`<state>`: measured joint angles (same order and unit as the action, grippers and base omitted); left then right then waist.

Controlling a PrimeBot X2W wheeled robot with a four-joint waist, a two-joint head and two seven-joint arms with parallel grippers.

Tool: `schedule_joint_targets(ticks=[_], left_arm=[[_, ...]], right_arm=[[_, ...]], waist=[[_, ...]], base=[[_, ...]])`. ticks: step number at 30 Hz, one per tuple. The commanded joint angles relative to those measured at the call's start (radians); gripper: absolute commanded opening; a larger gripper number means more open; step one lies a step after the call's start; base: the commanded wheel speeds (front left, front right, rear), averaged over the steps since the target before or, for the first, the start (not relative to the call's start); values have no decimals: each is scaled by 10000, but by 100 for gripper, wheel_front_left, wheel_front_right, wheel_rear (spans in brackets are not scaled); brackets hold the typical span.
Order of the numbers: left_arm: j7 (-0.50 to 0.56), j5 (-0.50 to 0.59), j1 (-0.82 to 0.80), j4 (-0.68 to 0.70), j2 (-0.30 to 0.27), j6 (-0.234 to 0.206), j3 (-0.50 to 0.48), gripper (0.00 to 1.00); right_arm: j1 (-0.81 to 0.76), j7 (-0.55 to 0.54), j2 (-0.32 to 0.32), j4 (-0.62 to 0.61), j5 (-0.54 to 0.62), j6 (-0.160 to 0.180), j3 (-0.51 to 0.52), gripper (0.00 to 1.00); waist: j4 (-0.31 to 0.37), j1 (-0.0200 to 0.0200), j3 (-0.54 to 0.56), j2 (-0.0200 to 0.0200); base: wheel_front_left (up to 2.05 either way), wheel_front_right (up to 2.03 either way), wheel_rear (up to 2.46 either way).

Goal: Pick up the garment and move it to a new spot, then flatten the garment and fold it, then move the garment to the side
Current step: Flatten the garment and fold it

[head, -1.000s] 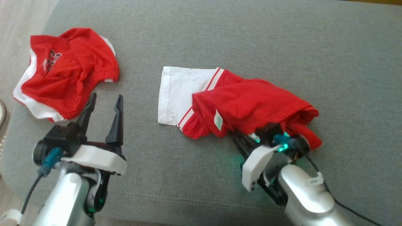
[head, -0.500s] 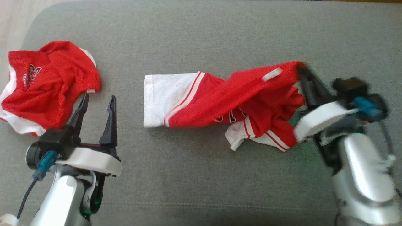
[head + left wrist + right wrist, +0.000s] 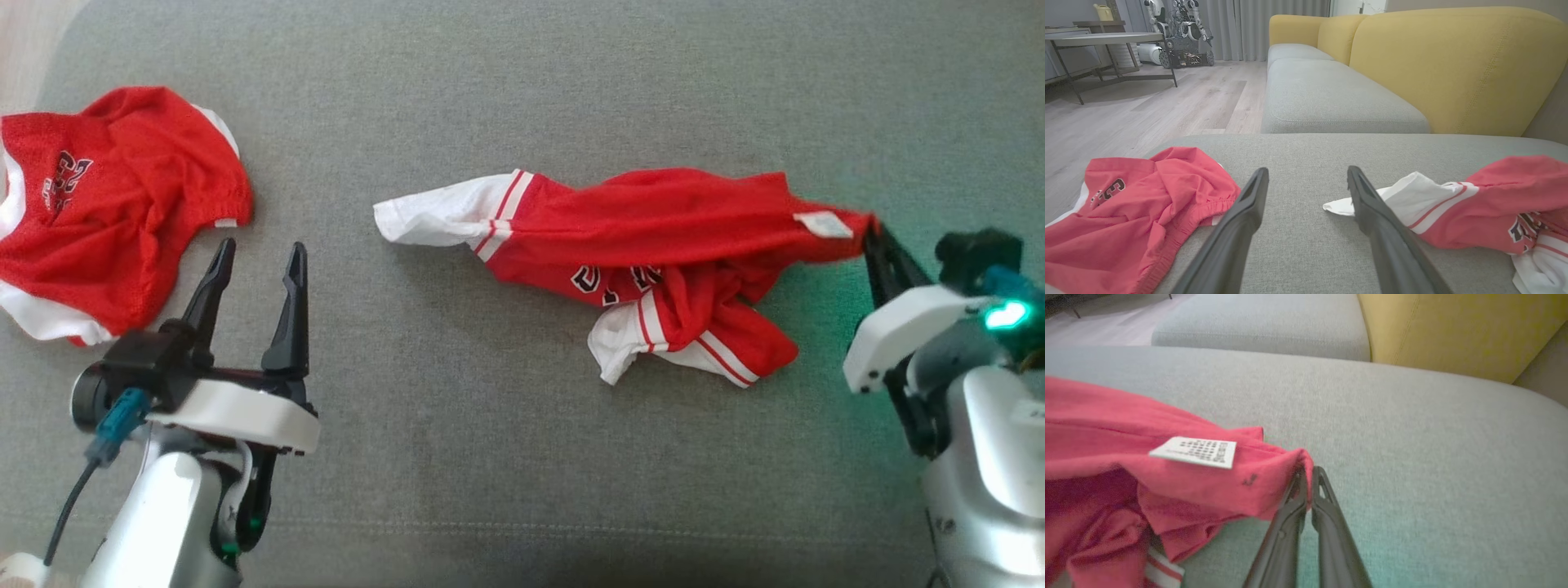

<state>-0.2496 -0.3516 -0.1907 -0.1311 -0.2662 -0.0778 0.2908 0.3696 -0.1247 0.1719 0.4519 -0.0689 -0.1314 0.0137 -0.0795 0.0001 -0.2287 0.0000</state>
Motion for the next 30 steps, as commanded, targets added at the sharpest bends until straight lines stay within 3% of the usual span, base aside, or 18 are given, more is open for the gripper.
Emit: schedule_joint_targets(ticks=[1, 2, 3, 4, 11, 22, 30], left_arm=[[-122, 109, -474, 280, -167, 39, -471, 100], [-122, 118, -459, 263, -158, 53, -486, 100], [-122, 127, -438, 243, -149, 65, -501, 100], [-122, 134, -413, 222, -142, 74, -516, 100], [-122, 175, -116, 140, -129, 76, -591, 100], [-75, 166, 586, 216, -281, -110, -637, 100], [163, 175, 965, 410, -421, -228, -552, 100]], right_arm=[[180, 105, -2, -137, 15, 7, -136, 0], [165, 169, -91, 51, -35, 7, -161, 14], [146, 281, -176, 182, -94, 7, -183, 42], [105, 370, -241, 302, -121, 7, -171, 100], [-612, 1031, -705, -133, -546, 7, -163, 100], [-2139, 1078, -1060, -3419, -515, 7, -6, 100], [-2984, 524, -1180, -4639, -348, 7, -209, 100]], waist=[[0, -1, 17, 0], [4, -1, 38, 0], [14, -1, 65, 0], [29, -1, 106, 0], [184, -1, 489, 0], [477, -1, 1212, 0], [469, -1, 1567, 0]], base=[[0, 0, 0], [0, 0, 0], [0, 0, 0], [0, 0, 0], [0, 0, 0], [0, 0, 0], [0, 0, 0]])
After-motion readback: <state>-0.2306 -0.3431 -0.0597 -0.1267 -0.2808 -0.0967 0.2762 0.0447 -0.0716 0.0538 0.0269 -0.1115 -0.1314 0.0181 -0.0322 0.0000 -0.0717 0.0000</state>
